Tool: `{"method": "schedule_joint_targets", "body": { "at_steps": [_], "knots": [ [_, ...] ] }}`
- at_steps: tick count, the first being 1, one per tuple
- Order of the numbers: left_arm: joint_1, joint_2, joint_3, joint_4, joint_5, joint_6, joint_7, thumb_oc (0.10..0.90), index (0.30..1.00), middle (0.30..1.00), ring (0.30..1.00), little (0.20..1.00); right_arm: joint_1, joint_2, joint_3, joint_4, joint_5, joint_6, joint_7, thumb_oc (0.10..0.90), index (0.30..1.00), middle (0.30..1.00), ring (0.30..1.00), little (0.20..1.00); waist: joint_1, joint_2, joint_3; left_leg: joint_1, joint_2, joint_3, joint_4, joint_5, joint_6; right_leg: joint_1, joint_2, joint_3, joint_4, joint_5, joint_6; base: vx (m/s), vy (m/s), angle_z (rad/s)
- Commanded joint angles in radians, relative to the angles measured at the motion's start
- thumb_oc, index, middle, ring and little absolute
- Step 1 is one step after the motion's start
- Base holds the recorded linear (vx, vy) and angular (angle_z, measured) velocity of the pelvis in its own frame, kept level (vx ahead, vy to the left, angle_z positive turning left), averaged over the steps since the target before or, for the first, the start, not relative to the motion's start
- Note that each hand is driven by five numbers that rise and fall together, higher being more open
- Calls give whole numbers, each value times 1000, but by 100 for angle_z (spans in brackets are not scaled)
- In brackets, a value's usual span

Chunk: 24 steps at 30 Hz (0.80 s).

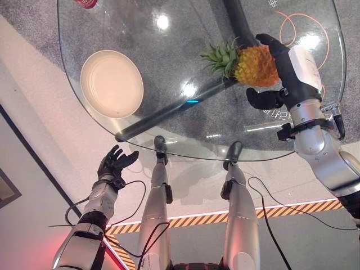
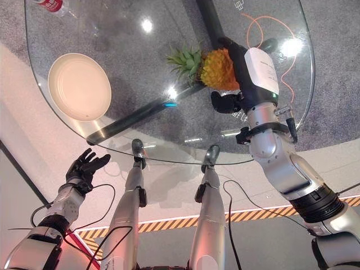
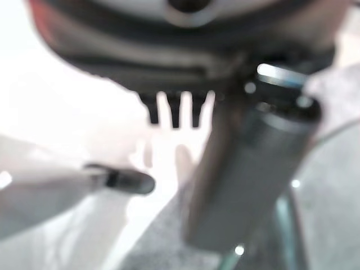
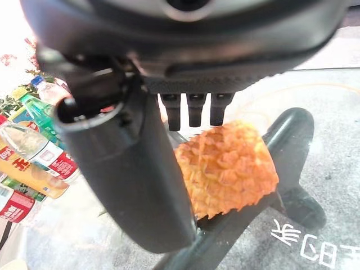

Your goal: Pick up the fruit to the plate

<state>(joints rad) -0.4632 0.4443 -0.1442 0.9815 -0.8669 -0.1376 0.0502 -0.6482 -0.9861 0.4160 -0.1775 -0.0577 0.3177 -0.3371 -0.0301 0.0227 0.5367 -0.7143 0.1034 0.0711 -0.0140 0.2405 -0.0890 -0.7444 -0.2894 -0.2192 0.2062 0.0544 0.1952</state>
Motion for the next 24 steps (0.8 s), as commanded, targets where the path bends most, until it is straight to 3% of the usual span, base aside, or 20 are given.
{"method": "schedule_joint_targets", "body": {
  "at_steps": [1,8,24],
  "knots": [
    [44,74,3,48,15,-11,-10,800,900,900,900,900,-82,-64,-14,-26,-9,-14,-7,800,900,900,900,900,32,-51,-17,48,62,2,69,-91,-39,-9,-1,-22,-31,114,31,0,0,0],
    [35,77,-2,59,16,-9,-20,800,900,900,900,900,-123,-48,11,42,-35,-2,-34,800,900,900,900,900,41,-45,-17,42,63,1,71,-90,-39,-14,-8,-27,-28,115,31,0,0,0],
    [32,79,-13,26,22,13,-10,800,900,900,900,900,-210,-56,82,142,-170,68,22,800,900,900,900,900,57,-35,-17,39,61,-7,71,-89,-38,-17,-12,-29,-24,114,30,0,-2,1]
  ]
}}
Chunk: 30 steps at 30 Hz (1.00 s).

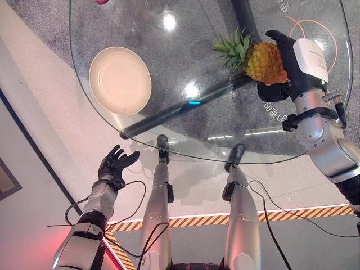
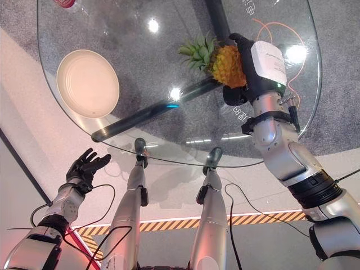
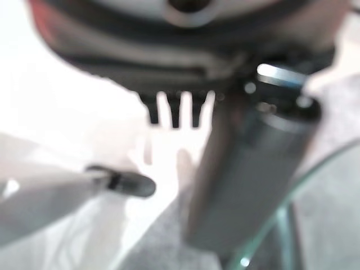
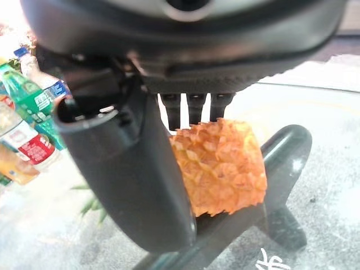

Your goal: Pick up the fruit to the plate

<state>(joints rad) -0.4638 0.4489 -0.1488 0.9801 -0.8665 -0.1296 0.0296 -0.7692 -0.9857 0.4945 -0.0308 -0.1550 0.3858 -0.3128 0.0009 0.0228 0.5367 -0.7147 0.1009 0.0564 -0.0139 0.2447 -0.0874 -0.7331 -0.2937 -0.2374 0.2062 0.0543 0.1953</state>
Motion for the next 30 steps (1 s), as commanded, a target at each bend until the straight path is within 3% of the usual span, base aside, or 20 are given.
{"method": "schedule_joint_targets", "body": {
  "at_steps": [1,22,23,24,30],
  "knots": [
    [35,74,-9,24,22,6,13,800,900,900,900,900,-95,-59,8,1,-76,3,2,800,900,900,900,900,27,-35,-17,39,64,7,71,-94,-40,-27,-8,-11,-25,114,30,0,0,0],
    [31,74,-26,9,22,15,9,800,900,900,900,900,-219,-41,122,126,-165,83,52,800,900,900,900,900,50,-21,-17,28,56,-6,74,-91,-37,-34,-13,-16,-20,113,26,0,0,0],
    [32,74,-27,5,21,16,11,800,900,900,900,900,-218,-39,122,129,-171,89,63,525,665,665,665,625,51,-21,-17,28,55,-7,74,-91,-37,-33,-13,-17,-19,112,26,0,0,0],
    [34,73,-26,1,20,17,12,800,900,900,900,900,-218,-39,123,135,-174,88,68,100,300,300,300,200,52,-20,-17,28,55,-7,74,-91,-37,-32,-13,-17,-20,112,26,0,0,0],
    [32,74,-22,-7,-5,14,13,800,900,900,900,900,-233,-35,141,164,-175,90,74,100,300,300,300,200,54,-18,-17,30,57,-9,74,-91,-38,-31,-14,-14,-19,111,26,0,0,0]
  ]
}}
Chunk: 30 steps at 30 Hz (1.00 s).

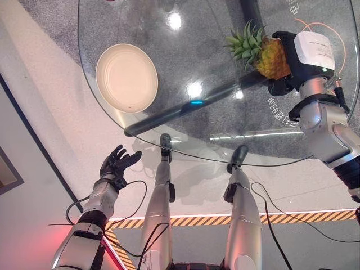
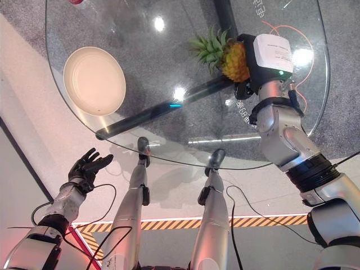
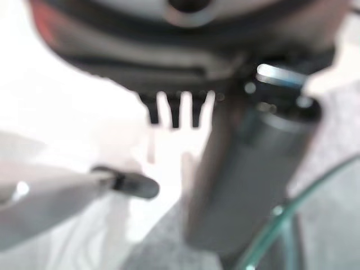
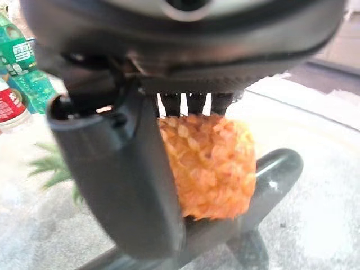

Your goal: Pick up the fruit to the plate

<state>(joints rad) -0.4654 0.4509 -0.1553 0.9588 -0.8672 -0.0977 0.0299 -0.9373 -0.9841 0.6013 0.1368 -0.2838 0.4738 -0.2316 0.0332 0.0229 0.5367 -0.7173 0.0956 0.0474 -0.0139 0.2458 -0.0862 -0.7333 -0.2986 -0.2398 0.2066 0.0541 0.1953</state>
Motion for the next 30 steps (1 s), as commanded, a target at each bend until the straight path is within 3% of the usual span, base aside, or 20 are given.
{"method": "schedule_joint_targets", "body": {
  "at_steps": [1,11,21,30],
  "knots": [
    [33,70,-15,10,-8,-20,16,800,900,900,900,900,-64,-34,33,0,-41,3,-12,100,300,300,300,200,22,-17,-17,33,62,0,74,-92,-39,-30,-9,-11,-19,110,25,0,0,0],
    [22,71,17,3,-62,-39,34,800,900,900,900,900,-54,-12,17,14,-17,4,-44,100,300,300,300,200,22,-14,-17,42,65,3,74,-93,-41,-25,-12,-9,-19,109,26,0,0,0],
    [-2,78,108,-71,-225,-159,145,800,900,900,900,900,-7,16,-51,-7,58,-50,-163,100,300,300,300,200,21,-10,-17,64,65,3,73,-101,-43,-7,-16,-6,-15,98,25,0,0,0],
    [-63,80,205,-154,-249,-333,361,800,900,900,900,900,54,62,-145,-81,127,-130,-301,100,300,300,300,200,8,-10,-17,72,68,8,71,-105,-47,-6,-13,6,-9,88,22,0,0,0]
  ]
}}
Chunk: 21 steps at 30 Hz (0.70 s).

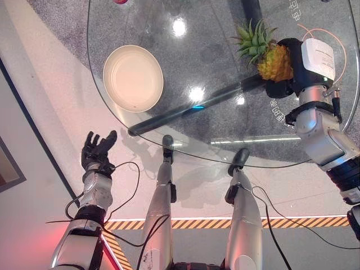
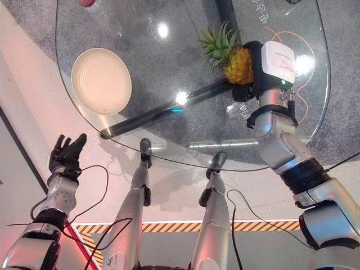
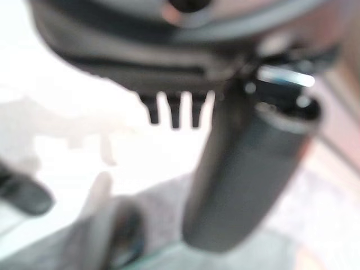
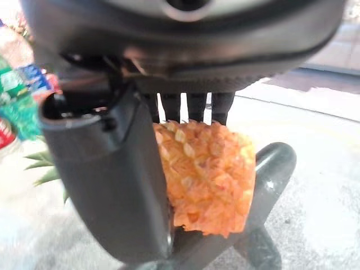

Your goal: Pick up the fruit to the plate

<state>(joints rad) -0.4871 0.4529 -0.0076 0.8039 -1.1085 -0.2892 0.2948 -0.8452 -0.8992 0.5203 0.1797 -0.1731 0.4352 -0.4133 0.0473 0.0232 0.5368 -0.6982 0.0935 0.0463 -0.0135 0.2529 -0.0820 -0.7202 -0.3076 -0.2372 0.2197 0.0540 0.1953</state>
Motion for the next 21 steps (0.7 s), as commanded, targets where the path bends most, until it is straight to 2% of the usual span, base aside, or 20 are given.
{"method": "schedule_joint_targets", "body": {
  "at_steps": [1,11,15,21],
  "knots": [
    [-49,78,66,-10,7,-157,124,800,900,900,900,900,-30,-12,-75,-129,20,-105,-133,100,300,300,300,200,-8,-10,-17,52,70,8,72,-113,-52,-20,-3,5,-21,86,22,0,0,0],
    [-110,82,126,-145,122,-348,344,800,900,900,900,900,38,80,-159,-211,44,-244,-221,100,300,300,300,200,-21,-7,-17,41,76,18,71,-106,-57,-32,0,19,-21,85,16,-5,12,-2],
    [-114,68,128,-239,106,-373,269,800,900,900,900,900,59,99,-177,-240,32,-266,-210,100,300,300,300,200,-20,-1,-17,37,77,22,69,-106,-60,-33,-1,21,-23,84,17,-8,14,-4],
    [-120,56,127,-329,131,-403,246,800,900,900,900,900,67,113,-184,-261,28,-274,-179,100,300,300,300,200,-22,2,-17,41,83,31,66,-104,-63,-27,-3,25,-29,85,19,3,12,0]
  ]
}}
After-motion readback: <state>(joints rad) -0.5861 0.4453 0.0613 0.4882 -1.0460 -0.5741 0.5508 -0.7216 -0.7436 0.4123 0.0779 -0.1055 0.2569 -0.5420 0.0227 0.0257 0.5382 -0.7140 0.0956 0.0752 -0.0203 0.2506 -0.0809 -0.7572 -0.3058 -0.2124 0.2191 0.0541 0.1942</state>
